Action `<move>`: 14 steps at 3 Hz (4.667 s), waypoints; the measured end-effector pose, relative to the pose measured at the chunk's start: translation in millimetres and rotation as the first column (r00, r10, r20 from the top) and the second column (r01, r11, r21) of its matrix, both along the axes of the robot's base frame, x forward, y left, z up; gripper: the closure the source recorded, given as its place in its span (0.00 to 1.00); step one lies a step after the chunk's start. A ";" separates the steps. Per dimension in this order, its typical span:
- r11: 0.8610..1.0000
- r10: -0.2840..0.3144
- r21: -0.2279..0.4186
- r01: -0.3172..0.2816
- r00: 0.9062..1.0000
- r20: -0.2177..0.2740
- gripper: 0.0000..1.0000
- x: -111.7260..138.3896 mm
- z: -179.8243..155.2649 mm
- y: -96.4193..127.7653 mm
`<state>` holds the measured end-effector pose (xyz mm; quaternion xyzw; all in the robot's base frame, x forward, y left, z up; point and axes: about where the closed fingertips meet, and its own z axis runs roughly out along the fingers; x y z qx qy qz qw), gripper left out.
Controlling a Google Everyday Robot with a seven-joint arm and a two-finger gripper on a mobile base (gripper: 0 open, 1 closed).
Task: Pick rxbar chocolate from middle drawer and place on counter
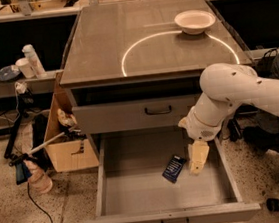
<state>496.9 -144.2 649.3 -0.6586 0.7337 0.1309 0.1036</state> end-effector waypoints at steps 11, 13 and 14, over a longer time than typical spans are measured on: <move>0.966 -0.243 -0.085 0.243 0.970 0.015 0.00 26.7 -77.0 27.3; 0.954 -0.278 -0.103 0.281 0.960 0.044 0.00 28.6 -120.2 31.8; 0.964 -0.255 -0.073 0.256 0.967 0.020 0.00 32.2 -122.4 27.5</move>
Offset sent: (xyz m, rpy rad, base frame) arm 0.0110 -0.0201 -0.0357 -0.1304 0.0082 -0.2537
